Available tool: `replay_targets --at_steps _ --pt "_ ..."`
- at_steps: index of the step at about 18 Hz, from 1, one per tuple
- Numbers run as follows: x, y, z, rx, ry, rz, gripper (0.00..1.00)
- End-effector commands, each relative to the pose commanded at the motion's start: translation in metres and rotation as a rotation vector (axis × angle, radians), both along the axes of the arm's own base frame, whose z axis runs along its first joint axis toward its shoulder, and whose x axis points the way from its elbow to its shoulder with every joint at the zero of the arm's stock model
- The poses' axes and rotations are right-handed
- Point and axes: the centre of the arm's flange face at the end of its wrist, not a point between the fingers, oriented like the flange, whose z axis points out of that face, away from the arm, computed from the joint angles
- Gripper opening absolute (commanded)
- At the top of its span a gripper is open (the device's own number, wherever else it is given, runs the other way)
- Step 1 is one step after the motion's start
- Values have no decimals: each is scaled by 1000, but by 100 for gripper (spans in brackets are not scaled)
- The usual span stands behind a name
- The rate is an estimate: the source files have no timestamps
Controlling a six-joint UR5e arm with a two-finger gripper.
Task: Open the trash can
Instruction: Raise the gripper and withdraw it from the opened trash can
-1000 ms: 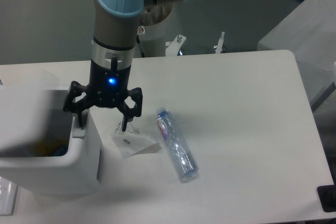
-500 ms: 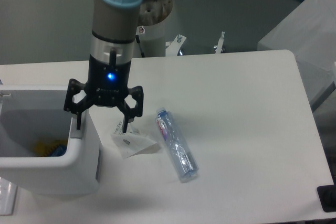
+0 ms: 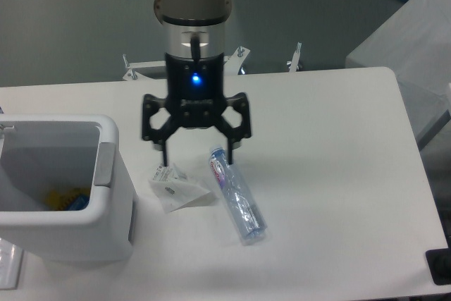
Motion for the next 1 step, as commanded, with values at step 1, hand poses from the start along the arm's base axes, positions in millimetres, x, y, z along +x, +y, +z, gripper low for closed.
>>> replay_targets --at_steps 1 --pt "-4 -3 -2 -17 13 2 100"
